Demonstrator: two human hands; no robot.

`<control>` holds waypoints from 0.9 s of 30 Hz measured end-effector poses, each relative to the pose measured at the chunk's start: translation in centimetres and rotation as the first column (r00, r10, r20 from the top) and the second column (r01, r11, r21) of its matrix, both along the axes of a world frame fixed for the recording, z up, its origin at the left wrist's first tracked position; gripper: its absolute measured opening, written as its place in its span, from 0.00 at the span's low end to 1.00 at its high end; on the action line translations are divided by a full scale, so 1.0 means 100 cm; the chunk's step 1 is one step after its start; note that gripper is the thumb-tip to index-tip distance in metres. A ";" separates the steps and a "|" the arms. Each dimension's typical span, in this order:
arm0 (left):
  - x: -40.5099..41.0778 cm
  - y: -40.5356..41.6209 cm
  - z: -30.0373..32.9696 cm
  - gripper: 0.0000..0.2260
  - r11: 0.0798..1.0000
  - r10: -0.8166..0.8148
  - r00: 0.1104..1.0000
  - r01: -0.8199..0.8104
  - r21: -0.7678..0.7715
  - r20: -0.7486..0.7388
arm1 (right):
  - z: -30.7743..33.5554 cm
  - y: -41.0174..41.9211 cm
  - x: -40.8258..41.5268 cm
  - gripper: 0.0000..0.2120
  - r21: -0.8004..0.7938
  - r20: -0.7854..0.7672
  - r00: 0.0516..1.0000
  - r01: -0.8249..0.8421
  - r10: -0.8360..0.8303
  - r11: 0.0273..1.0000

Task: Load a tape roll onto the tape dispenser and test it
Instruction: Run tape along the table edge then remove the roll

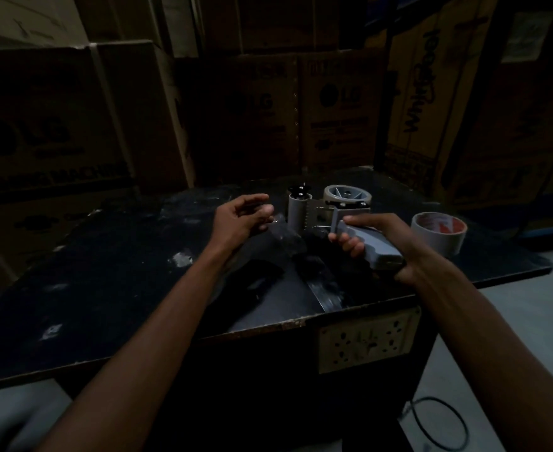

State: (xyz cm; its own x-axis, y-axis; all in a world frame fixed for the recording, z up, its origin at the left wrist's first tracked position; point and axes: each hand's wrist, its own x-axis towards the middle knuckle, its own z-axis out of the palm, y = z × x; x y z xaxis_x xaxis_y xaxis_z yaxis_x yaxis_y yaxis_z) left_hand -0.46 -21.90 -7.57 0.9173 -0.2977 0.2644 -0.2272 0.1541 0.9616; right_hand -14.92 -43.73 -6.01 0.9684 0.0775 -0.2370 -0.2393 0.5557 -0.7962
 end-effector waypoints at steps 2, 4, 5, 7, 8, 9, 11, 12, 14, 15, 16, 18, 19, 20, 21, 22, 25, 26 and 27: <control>0.001 -0.001 -0.001 0.12 0.999 -0.027 1.000 0.027 0.035 -0.007 | 0.000 -0.001 0.000 0.18 -0.001 0.006 1.000 0.017 -0.017 1.000; -0.001 -0.005 -0.001 0.14 0.995 -0.056 0.998 0.056 0.083 -0.003 | 0.000 -0.002 0.001 0.18 -0.005 0.009 1.000 0.024 -0.024 1.000; -0.002 -0.007 0.000 0.16 0.994 -0.061 0.998 0.061 0.093 0.001 | 0.000 -0.001 0.001 0.18 -0.006 0.007 1.000 0.019 -0.019 1.000; -0.007 -0.014 -0.001 0.17 0.991 -0.068 0.997 0.065 0.114 0.025 | 0.000 -0.001 0.003 0.19 -0.001 0.002 1.000 0.001 -0.001 1.000; -0.010 -0.017 -0.001 0.18 0.989 -0.067 0.996 0.060 0.133 0.051 | 0.000 0.000 0.005 0.19 0.003 0.000 1.000 -0.003 0.003 1.000; -0.013 -0.022 -0.003 0.18 0.987 -0.057 0.995 0.043 0.152 0.085 | 0.000 0.001 0.006 0.20 0.005 -0.002 1.000 -0.002 0.002 1.000; -0.016 -0.029 -0.005 0.18 0.987 -0.007 0.990 -0.015 0.157 0.139 | 0.001 0.003 0.009 0.20 0.011 -0.003 1.000 0.002 -0.002 1.000; -0.016 -0.032 -0.006 0.18 0.988 0.026 0.989 -0.047 0.145 0.144 | 0.002 0.004 0.012 0.20 0.016 -0.003 1.000 0.005 -0.005 1.000; -0.011 -0.035 -0.005 0.17 0.989 0.081 0.989 -0.095 0.117 0.122 | 0.004 0.007 0.017 0.20 0.031 -0.003 1.000 0.011 -0.011 0.999; -0.008 -0.036 -0.004 0.15 0.989 0.096 0.990 -0.107 0.106 0.103 | 0.005 0.009 0.020 0.20 0.042 -0.004 1.000 0.015 -0.015 0.999; -0.005 -0.036 -0.004 0.14 0.989 0.102 0.991 -0.111 0.098 0.086 | 0.007 0.010 0.023 0.19 0.053 -0.003 1.000 0.021 -0.021 0.998; 0.003 -0.034 -0.003 0.13 0.989 0.106 0.992 -0.113 0.094 0.073 | 0.009 0.012 0.029 0.17 0.068 0.000 1.000 0.028 -0.029 0.997; 0.006 -0.033 -0.003 0.12 0.989 0.105 0.992 -0.112 0.093 0.076 | 0.011 0.013 0.032 0.15 0.078 0.000 1.000 0.027 -0.027 0.997; 0.009 -0.032 -0.002 0.11 0.990 0.104 0.991 -0.111 0.092 0.080 | 0.012 0.014 0.035 0.13 0.088 -0.002 1.000 0.024 -0.024 0.996; 0.013 -0.031 -0.002 0.10 0.989 0.105 0.991 -0.113 0.092 0.081 | 0.012 0.014 0.037 0.13 0.097 -0.004 1.000 0.019 -0.019 0.995; 0.016 -0.030 -0.002 0.10 0.989 0.110 0.991 -0.116 0.090 0.074 | 0.013 0.014 0.039 0.13 0.102 -0.007 1.000 0.015 -0.015 0.995; 0.020 -0.027 -0.001 0.08 0.990 0.132 0.991 -0.133 0.052 0.021 | 0.014 0.015 0.041 0.13 0.097 -0.011 1.000 0.022 -0.021 0.995; 0.022 -0.027 -0.001 0.08 0.990 0.140 0.990 -0.140 0.035 0.009 | 0.014 0.015 0.041 0.13 0.086 -0.011 0.999 0.034 -0.033 0.996; 0.023 -0.026 -0.001 0.08 0.989 0.147 0.989 -0.147 0.021 0.005 | 0.014 0.015 0.041 0.14 0.075 -0.013 0.999 0.049 -0.049 0.996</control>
State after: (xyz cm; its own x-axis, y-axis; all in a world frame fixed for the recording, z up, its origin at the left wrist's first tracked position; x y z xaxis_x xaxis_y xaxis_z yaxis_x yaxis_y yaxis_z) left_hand 1.83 -24.46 -7.65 0.9505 -0.1656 0.2630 -0.2494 0.0984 0.9634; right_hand -10.84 -42.21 -4.59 0.9688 0.0479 -0.2431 -0.2189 0.6250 -0.7493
